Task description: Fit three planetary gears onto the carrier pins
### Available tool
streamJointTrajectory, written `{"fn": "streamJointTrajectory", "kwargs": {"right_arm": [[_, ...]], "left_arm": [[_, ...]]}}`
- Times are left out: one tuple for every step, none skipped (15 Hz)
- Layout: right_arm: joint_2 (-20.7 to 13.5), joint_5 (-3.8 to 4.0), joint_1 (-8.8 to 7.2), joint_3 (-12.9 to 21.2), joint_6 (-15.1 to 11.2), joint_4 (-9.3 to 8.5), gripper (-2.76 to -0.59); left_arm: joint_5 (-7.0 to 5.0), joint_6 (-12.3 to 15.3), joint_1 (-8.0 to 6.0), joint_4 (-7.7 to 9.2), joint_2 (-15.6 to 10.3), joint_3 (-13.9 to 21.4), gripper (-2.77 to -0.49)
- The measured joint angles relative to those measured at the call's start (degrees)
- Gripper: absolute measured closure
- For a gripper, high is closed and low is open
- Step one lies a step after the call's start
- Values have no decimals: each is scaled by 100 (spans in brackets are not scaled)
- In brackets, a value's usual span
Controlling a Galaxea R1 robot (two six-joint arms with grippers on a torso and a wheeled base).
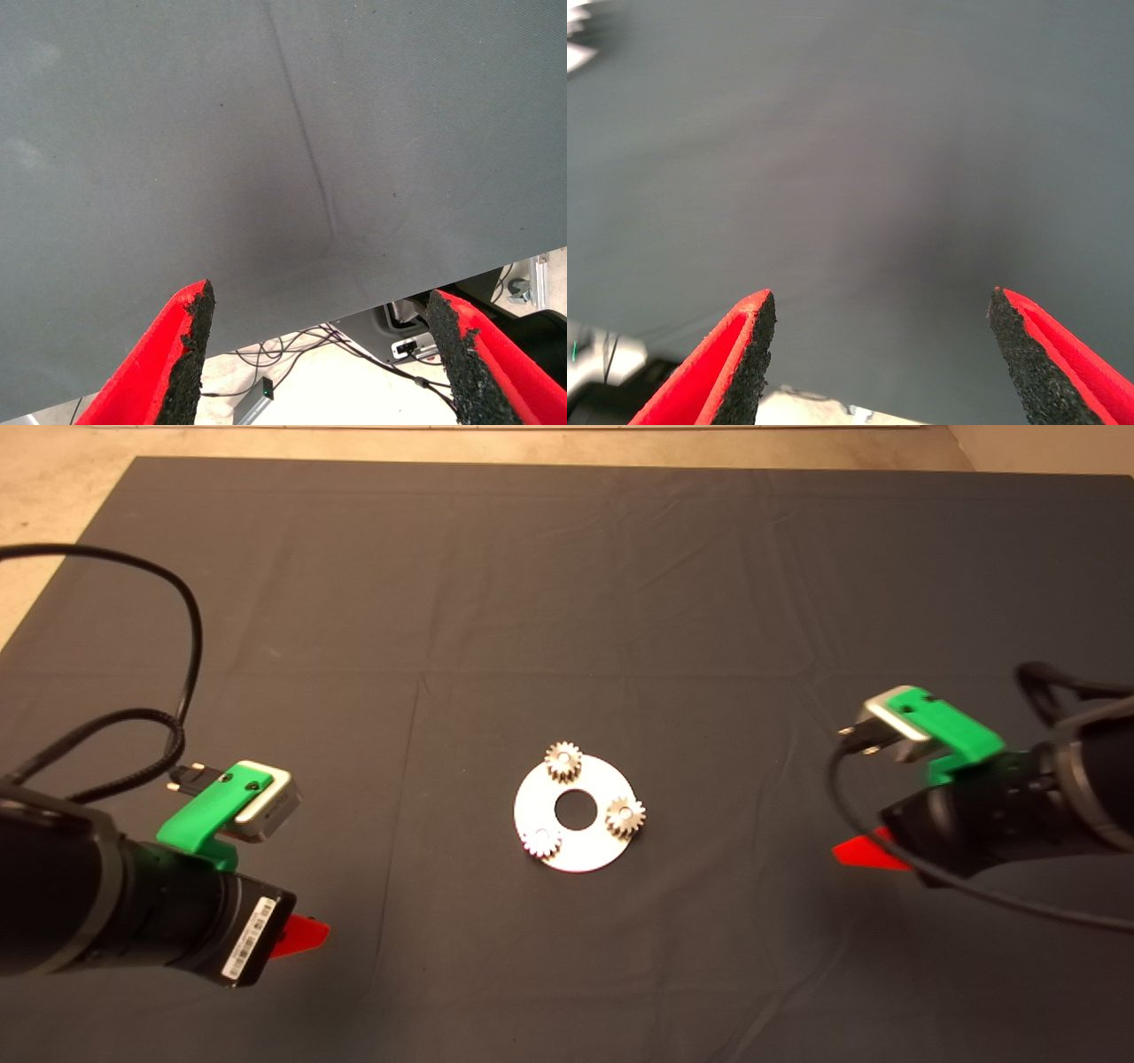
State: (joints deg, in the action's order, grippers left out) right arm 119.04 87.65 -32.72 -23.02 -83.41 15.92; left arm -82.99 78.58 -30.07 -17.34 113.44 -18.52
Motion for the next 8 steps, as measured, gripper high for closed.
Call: {"fn": "streamJointTrajectory", "kwargs": {"right_arm": [[-439, 49, -7, 10, 69, 11, -178], [-688, 72, -18, 49, 108, 11, -178], [-820, 63, -13, 91, 155, 9, -178], [-862, 64, -16, 117, 168, 10, -178], [-849, 52, -16, 126, 168, 11, -178], [-820, 24, -16, 130, 167, 11, -178], [-802, 2, -16, 133, 150, 12, -178], [-787, 2, -16, 141, 103, 12, -178]], "left_arm": [[0, -2, 1, 2, 1, 0, -163], [-2, -2, 1, 5, 1, 0, -163], [2, -2, 0, 6, 1, 0, -163], [1, 0, 0, 11, 5, 0, -163], [4, 6, 0, 20, 24, 2, -163], [4, 13, 1, 20, 24, 2, -163], [2, 24, 1, 22, 20, 0, -163], [4, 24, 0, 22, 20, 0, -163]]}}
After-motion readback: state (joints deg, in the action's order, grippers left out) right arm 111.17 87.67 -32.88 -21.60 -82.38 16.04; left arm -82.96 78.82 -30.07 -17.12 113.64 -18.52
